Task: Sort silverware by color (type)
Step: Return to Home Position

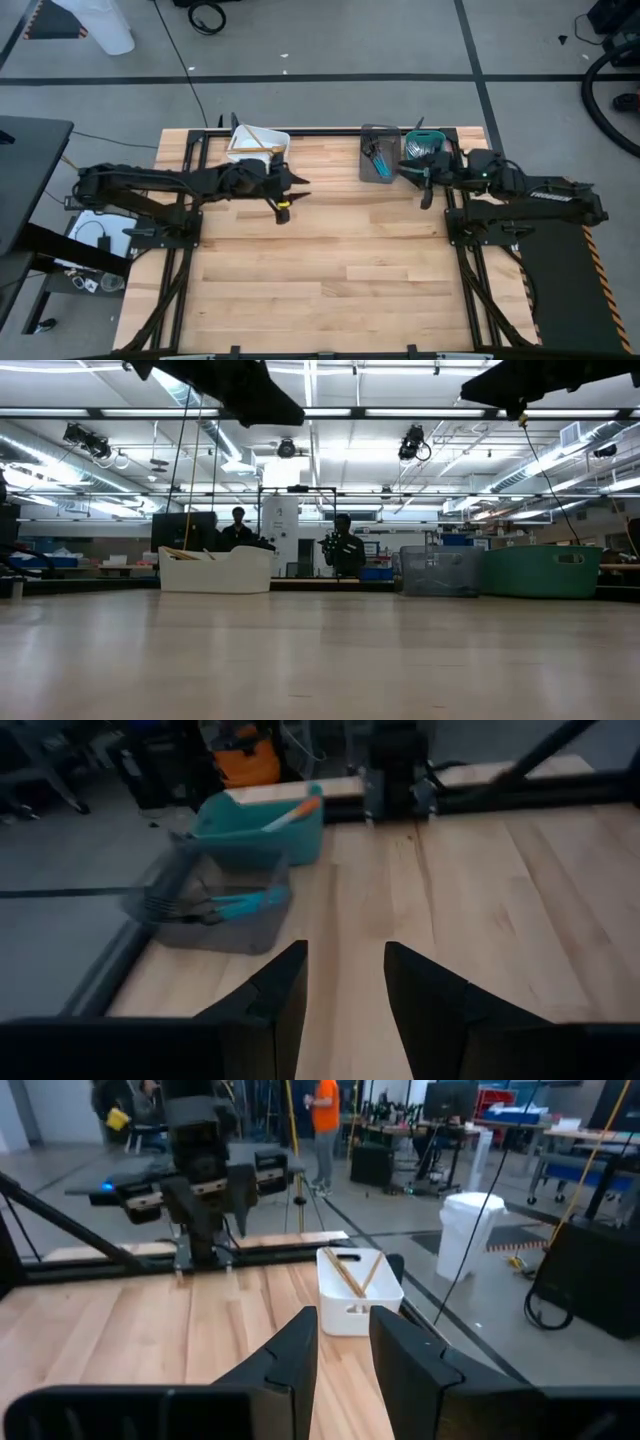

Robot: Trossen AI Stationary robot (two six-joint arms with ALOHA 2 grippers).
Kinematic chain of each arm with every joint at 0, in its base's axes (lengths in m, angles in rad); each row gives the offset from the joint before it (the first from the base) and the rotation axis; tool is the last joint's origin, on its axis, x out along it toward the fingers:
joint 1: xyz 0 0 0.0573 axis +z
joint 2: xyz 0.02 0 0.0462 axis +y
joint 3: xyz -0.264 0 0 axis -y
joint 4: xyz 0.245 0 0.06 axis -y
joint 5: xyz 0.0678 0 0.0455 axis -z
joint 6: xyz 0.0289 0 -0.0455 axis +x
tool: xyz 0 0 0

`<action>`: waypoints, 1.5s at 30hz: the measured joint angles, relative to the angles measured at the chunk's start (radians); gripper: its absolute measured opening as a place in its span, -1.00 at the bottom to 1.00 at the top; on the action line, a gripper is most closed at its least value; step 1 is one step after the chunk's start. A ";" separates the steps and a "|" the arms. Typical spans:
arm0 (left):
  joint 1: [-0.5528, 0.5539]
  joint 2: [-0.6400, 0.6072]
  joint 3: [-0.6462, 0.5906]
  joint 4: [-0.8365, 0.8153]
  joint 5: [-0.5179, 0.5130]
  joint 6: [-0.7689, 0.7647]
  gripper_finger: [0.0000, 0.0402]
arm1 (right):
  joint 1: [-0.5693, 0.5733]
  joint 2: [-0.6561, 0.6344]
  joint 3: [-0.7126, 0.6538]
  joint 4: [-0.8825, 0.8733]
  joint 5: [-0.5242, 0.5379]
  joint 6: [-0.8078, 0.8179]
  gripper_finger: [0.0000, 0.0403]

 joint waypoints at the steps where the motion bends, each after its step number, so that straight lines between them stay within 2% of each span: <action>1: 0.002 -0.016 0.000 -0.010 -0.009 0.004 -0.29 | 0.000 -0.014 0.000 -0.003 0.000 0.001 -0.48; 9: 0.008 -0.143 0.000 -0.187 -0.084 0.013 -0.29 | 0.000 -0.114 0.000 -0.031 -0.032 0.045 -0.48; 16: -0.007 -0.261 0.000 -0.276 -0.106 -0.016 -0.29 | 0.001 -0.213 0.000 -0.076 -0.033 0.055 -0.48; 23: -0.012 -0.318 0.000 -0.341 -0.146 -0.049 -0.29 | 0.000 -0.292 0.000 -0.117 -0.033 0.069 -0.48; 25: -0.012 -0.318 -0.023 -0.316 -0.165 -0.061 -0.29 | 0.001 -0.310 0.000 -0.130 -0.034 0.077 -0.48; 29: -0.012 -0.323 -0.143 -0.213 -0.169 -0.070 -0.29 | 0.001 -0.342 0.000 -0.163 -0.033 0.077 -0.48; 33: -0.004 -0.368 -0.235 -0.141 -0.193 -0.093 -0.29 | 0.000 -0.378 0.000 -0.199 -0.038 0.078 -0.48; 42: 0.025 -0.613 -0.369 -0.092 -0.206 -0.120 -0.29 | 0.001 -0.498 -0.003 -0.243 -0.036 0.077 -0.48; 45: 0.034 -0.691 -0.413 -0.091 -0.221 -0.141 -0.29 | 0.001 -0.502 -0.014 -0.262 -0.033 0.077 -0.48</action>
